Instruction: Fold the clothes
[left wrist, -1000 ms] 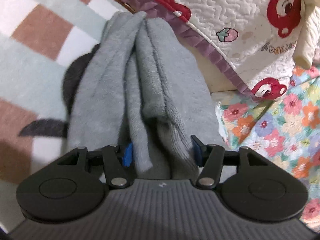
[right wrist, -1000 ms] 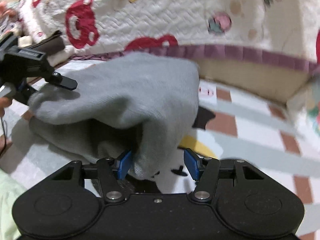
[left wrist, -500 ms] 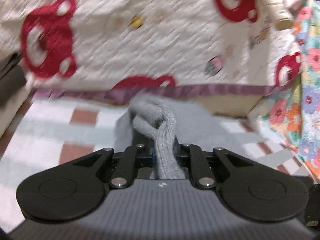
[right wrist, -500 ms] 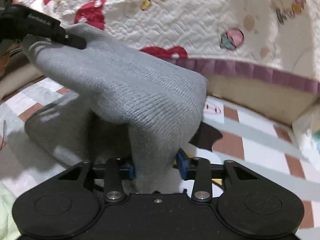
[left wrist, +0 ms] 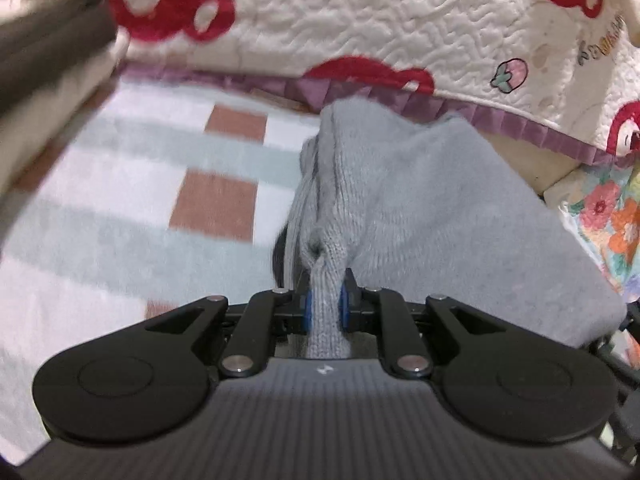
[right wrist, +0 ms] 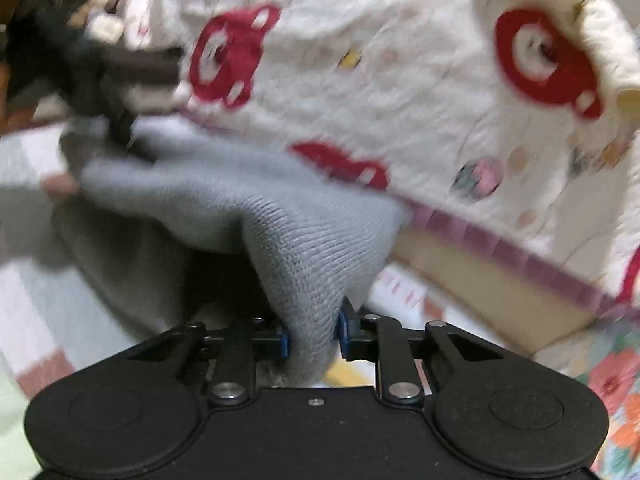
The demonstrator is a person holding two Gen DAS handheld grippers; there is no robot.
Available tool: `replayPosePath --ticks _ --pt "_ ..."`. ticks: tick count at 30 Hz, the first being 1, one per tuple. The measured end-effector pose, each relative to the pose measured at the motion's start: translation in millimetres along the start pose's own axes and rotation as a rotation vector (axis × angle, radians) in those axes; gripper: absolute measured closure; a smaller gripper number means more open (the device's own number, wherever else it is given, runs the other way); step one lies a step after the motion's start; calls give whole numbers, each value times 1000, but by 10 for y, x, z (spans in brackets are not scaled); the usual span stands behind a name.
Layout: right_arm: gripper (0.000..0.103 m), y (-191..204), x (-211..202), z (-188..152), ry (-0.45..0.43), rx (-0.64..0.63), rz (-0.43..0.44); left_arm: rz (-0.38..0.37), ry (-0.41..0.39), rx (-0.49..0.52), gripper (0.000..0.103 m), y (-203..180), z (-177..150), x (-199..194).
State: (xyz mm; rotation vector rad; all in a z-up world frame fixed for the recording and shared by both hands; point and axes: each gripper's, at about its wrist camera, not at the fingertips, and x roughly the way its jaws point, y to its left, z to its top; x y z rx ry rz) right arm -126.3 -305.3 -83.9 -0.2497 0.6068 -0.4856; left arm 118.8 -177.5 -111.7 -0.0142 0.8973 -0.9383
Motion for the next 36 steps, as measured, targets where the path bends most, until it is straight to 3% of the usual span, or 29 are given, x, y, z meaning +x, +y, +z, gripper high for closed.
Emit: replayPosePath --ticks 2,5,8,11,17,20,24,29,31,36 --pt "81 -173 53 -51 62 159 29 -4 21 6 90 -17 -27 30" --pt "80 -505 349 -432 219 568 141 -10 53 15 90 -43 -67 75" --pt "78 -598 415 -622 253 725 191 -8 75 37 90 -73 -87 105" --pt "78 -487 351 -580 245 593 189 2 84 62 89 -81 -89 117" --pt "80 -533 144 -470 267 495 200 11 86 74 87 -85 -90 146" --pt "80 -521 -219 -488 196 403 163 6 91 66 84 -65 -75 166" --pt "79 -788 -273 -360 138 428 107 39 89 133 72 -105 -40 173" --pt "80 -759 50 179 35 290 170 57 88 208 76 -167 -30 153" --pt "74 -688 336 342 21 257 172 55 90 223 78 -184 -49 141" --pt "66 -523 1077 195 132 247 205 3 94 183 78 -109 -64 118"
